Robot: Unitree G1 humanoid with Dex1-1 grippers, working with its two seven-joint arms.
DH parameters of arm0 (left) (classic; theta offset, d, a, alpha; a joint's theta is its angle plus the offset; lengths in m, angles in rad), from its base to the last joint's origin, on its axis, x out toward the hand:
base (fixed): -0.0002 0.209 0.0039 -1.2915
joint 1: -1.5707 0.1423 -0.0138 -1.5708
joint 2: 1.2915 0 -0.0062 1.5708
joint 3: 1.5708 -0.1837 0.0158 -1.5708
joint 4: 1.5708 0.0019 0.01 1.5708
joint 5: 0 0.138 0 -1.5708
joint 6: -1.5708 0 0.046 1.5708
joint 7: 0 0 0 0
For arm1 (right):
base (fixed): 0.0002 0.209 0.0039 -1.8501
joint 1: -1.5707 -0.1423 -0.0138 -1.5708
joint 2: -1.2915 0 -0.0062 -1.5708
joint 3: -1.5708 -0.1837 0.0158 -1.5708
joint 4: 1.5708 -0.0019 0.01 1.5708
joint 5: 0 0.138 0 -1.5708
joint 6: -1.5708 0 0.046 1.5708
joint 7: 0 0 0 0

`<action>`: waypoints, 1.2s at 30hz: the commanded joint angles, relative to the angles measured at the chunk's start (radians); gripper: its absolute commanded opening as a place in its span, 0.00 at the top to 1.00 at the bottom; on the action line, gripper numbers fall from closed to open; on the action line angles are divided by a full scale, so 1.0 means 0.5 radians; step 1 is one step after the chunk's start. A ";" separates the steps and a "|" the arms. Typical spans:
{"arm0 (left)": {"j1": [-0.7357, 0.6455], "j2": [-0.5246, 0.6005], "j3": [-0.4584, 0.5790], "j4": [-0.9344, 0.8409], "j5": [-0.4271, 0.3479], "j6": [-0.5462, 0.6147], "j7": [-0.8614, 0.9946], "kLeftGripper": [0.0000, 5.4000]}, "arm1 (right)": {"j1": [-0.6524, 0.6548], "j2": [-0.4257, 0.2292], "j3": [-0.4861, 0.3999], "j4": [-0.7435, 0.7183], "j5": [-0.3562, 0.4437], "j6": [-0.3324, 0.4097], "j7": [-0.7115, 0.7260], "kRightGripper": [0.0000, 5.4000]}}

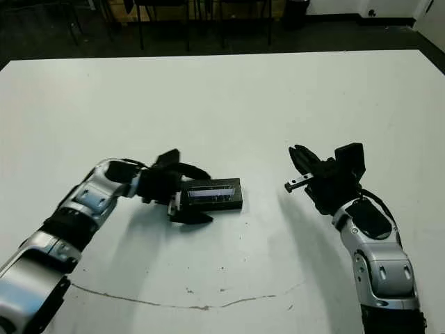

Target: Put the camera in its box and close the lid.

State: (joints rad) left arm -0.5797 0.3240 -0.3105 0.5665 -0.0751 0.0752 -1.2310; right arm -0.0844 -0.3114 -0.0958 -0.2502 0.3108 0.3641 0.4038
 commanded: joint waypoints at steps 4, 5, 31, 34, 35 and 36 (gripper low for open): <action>0.260 0.281 0.118 -0.200 -0.041 0.044 -0.018 0.00 | 0.022 -0.007 -0.003 0.011 -0.012 0.016 -0.014 1.00; 0.303 0.316 0.146 -0.259 -0.059 0.035 -0.011 0.00 | 0.022 -0.004 -0.003 0.012 -0.011 0.015 -0.015 1.00; 0.678 -0.679 0.372 -1.781 -0.332 1.007 1.975 0.41 | 0.010 0.042 0.029 -0.021 -0.045 0.009 -0.113 1.00; 0.623 -0.786 0.281 -1.760 -0.331 1.179 2.092 0.52 | 0.018 0.039 0.040 -0.060 -0.071 0.028 -0.147 1.00; 0.624 -0.794 0.242 -1.735 -0.305 1.182 2.110 0.56 | 0.024 0.039 0.039 -0.068 -0.075 0.027 -0.150 1.00; 0.633 -0.812 0.212 -1.710 -0.286 1.188 2.136 0.59 | 0.030 0.038 0.037 -0.069 -0.076 0.022 -0.149 1.00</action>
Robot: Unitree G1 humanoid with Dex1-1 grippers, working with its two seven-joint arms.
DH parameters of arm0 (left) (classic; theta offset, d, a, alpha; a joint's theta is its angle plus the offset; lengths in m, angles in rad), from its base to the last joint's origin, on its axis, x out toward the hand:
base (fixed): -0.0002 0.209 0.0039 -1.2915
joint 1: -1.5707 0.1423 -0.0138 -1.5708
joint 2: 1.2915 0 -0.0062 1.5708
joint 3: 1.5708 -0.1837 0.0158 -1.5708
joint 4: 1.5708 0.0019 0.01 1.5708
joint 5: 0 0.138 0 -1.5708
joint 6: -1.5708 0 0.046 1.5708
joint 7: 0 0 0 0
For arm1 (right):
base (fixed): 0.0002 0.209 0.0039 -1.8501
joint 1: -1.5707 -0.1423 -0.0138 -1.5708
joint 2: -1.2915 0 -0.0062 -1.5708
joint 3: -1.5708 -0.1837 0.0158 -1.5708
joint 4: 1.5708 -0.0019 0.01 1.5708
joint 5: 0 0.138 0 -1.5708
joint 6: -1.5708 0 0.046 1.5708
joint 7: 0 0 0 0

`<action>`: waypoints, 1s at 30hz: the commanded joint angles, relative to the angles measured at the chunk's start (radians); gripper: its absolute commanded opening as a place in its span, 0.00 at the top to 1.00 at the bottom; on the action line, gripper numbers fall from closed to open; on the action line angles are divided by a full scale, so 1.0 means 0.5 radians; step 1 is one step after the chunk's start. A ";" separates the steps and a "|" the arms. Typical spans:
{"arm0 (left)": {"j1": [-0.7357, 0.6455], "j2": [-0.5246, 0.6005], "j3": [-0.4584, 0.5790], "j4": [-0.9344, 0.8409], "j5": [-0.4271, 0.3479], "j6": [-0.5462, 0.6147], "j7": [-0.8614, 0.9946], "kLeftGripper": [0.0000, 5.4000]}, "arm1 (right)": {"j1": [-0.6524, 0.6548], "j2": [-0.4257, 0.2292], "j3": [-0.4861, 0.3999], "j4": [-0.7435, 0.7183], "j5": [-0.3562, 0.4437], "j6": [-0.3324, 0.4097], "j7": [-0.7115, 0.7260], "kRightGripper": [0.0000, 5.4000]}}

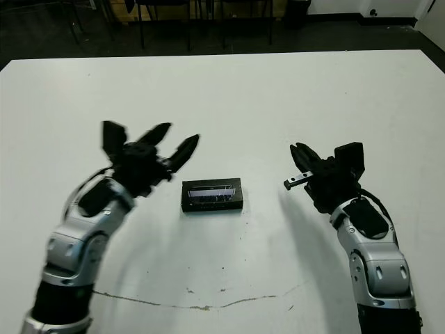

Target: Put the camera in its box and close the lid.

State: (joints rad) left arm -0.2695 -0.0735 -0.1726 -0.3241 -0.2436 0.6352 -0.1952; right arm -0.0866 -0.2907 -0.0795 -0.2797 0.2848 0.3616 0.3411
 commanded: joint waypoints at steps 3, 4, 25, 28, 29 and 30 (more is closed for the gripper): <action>0.052 -0.066 -0.136 0.173 0.089 0.064 0.121 0.70 | 0.047 0.001 -0.022 0.013 0.008 -0.009 0.004 1.00; 0.057 -0.068 -0.155 0.198 0.104 0.081 0.134 0.74 | 0.048 0.004 -0.031 0.021 0.021 -0.015 0.010 1.00; 0.340 0.030 -0.316 0.294 0.240 0.359 0.218 1.00 | 0.027 0.025 -0.017 -0.083 0.088 0.055 -0.021 1.00; 0.327 0.055 -0.329 0.308 0.264 0.315 0.201 1.00 | 0.030 0.025 -0.012 -0.098 0.085 0.061 -0.030 1.00; 0.314 0.068 -0.323 0.313 0.267 0.283 0.183 1.00 | 0.026 0.026 -0.010 -0.098 0.083 0.063 -0.035 1.00; 0.304 0.072 -0.305 0.311 0.260 0.259 0.167 1.00 | 0.023 0.029 -0.010 -0.097 0.083 0.063 -0.039 1.00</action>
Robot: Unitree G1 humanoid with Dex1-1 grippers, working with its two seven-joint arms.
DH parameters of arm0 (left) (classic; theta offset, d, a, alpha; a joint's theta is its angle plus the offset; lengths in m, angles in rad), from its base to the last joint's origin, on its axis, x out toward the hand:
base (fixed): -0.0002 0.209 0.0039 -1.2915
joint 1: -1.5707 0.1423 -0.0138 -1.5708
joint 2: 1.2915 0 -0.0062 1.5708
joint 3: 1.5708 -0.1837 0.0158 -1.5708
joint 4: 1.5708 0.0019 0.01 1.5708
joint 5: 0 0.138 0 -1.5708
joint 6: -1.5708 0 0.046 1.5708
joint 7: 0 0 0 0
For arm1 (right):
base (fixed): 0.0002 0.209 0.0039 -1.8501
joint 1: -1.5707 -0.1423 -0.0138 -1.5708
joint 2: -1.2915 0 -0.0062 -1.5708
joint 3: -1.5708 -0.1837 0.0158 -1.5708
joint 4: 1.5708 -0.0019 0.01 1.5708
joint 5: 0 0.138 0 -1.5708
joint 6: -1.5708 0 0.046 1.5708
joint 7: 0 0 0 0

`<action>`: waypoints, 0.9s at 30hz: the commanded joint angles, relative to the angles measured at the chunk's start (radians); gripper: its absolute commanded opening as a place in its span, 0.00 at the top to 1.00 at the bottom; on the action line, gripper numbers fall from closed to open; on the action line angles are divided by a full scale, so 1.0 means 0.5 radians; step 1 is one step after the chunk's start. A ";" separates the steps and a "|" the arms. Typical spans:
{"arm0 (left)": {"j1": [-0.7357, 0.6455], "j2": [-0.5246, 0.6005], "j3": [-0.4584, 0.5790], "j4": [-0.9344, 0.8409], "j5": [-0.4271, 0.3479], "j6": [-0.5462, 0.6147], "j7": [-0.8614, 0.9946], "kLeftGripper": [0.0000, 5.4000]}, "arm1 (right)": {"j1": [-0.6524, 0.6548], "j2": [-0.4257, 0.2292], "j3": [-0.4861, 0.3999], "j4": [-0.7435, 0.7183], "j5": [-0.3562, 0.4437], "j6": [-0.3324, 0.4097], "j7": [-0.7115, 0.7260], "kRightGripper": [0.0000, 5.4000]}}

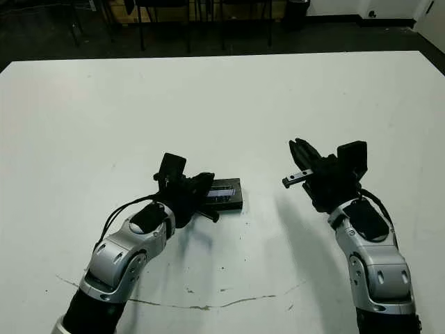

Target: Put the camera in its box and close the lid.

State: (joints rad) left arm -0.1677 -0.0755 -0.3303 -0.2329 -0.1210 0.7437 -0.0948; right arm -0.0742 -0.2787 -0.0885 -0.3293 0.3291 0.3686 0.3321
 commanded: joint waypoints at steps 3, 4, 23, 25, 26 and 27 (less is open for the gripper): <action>0.097 0.051 0.079 0.063 -0.006 -0.026 -0.034 1.00 | -0.010 0.012 0.001 -0.004 0.006 0.065 -0.033 1.00; 0.107 0.032 0.109 0.019 -0.014 -0.071 -0.020 1.00 | -0.014 0.018 -0.005 -0.005 0.016 0.068 -0.034 1.00; 0.119 0.428 0.816 -0.309 0.104 -1.358 -0.066 1.00 | -0.083 0.128 0.062 -0.040 -0.057 -0.014 -0.151 1.00; 0.124 0.506 0.871 -0.174 0.192 -1.577 -0.057 1.00 | -0.092 0.142 0.105 -0.026 -0.138 -0.106 -0.177 1.00; 0.129 0.520 0.896 -0.116 0.218 -1.654 -0.039 1.00 | -0.098 0.152 0.123 -0.010 -0.178 -0.159 -0.190 1.00; 0.138 0.529 0.927 -0.049 0.223 -1.730 -0.025 1.00 | -0.105 0.165 0.143 0.000 -0.225 -0.198 -0.216 1.00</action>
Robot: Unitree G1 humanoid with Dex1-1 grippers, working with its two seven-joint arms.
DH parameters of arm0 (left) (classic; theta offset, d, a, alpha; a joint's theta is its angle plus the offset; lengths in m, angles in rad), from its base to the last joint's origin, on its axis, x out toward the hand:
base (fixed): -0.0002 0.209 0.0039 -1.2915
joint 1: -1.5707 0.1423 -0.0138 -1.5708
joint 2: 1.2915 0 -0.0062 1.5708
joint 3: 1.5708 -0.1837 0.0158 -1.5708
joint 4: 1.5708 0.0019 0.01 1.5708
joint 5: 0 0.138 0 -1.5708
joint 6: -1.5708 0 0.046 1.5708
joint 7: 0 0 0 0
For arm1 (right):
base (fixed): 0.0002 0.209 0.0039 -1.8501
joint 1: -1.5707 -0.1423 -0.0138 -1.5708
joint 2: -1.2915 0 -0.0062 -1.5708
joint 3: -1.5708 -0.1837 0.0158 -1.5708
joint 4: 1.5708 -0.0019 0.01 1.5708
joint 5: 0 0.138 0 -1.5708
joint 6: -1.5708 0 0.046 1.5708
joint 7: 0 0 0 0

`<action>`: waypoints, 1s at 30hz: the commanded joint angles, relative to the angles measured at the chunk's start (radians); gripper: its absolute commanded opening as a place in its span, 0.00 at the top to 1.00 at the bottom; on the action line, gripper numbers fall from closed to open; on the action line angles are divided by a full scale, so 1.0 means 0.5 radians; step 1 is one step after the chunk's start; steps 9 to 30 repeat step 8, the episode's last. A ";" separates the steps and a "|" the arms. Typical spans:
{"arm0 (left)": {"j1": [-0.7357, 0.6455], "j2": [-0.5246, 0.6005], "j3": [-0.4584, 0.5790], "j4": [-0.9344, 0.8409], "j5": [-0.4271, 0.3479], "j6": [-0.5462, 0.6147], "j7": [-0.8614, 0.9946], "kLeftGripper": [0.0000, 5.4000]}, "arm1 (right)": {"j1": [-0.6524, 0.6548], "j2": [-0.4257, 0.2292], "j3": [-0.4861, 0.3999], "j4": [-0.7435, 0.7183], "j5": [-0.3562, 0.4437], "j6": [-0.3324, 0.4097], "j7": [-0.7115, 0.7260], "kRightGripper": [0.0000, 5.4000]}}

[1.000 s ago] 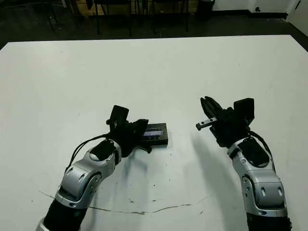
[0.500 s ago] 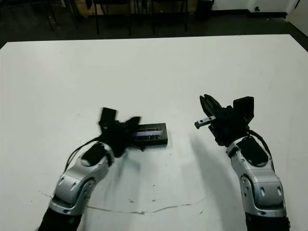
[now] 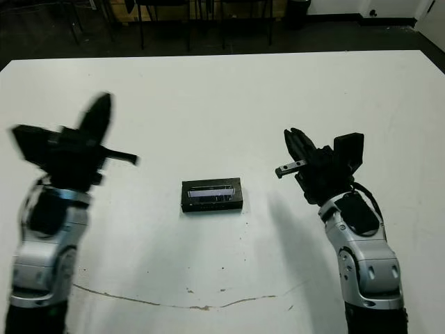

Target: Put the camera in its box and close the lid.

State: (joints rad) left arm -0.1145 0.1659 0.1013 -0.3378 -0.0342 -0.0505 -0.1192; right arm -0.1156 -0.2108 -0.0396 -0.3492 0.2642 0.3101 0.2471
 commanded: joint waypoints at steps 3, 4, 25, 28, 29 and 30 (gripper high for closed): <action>0.071 0.031 0.163 0.304 0.020 -0.245 0.077 1.00 | -0.044 0.071 0.096 0.057 -0.244 -0.159 -0.149 1.00; 0.081 0.021 0.192 0.341 0.004 -0.268 0.094 1.00 | -0.050 0.086 0.106 0.067 -0.278 -0.181 -0.174 1.00; 0.125 -0.071 0.289 0.394 -0.089 -0.232 0.207 1.00 | -0.073 0.124 0.125 0.097 -0.356 -0.200 -0.232 1.00; 0.125 -0.071 0.289 0.394 -0.089 -0.232 0.207 1.00 | -0.073 0.124 0.125 0.097 -0.356 -0.200 -0.232 1.00; 0.125 -0.071 0.289 0.394 -0.089 -0.232 0.207 1.00 | -0.073 0.124 0.125 0.097 -0.356 -0.200 -0.232 1.00; 0.125 -0.071 0.289 0.394 -0.089 -0.232 0.207 1.00 | -0.073 0.124 0.125 0.097 -0.356 -0.200 -0.232 1.00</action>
